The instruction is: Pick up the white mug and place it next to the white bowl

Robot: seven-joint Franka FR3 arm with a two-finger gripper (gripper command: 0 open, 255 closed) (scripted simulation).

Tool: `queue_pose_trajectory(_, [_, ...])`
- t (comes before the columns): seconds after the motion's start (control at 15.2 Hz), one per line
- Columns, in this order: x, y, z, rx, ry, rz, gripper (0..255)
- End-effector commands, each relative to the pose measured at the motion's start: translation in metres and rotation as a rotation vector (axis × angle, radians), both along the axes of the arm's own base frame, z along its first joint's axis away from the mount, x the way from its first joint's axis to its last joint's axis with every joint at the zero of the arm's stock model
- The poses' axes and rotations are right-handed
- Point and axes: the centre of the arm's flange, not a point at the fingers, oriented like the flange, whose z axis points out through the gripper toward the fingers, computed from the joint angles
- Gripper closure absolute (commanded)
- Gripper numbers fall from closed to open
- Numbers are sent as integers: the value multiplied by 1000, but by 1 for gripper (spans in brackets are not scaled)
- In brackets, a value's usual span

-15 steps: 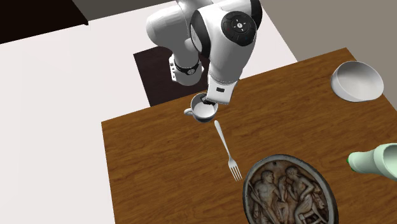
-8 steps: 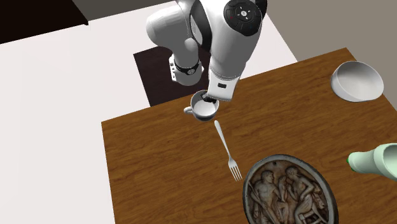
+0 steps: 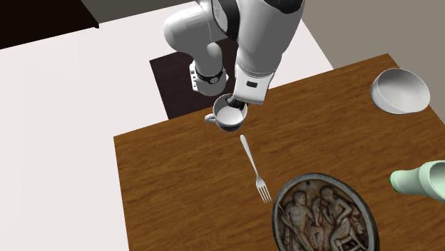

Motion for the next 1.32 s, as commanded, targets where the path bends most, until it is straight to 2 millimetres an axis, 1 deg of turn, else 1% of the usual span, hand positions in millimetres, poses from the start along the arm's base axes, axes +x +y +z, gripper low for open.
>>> queue_pose_trajectory(0.0, [1, -1, 11, 0, 1, 0, 255])
queue_pose_trajectory(0.92, [1, -1, 83, 0, 1, 0, 255])
queue_pose_trajectory(1.25, [38, 53, 83, 0, 1, 0, 255])
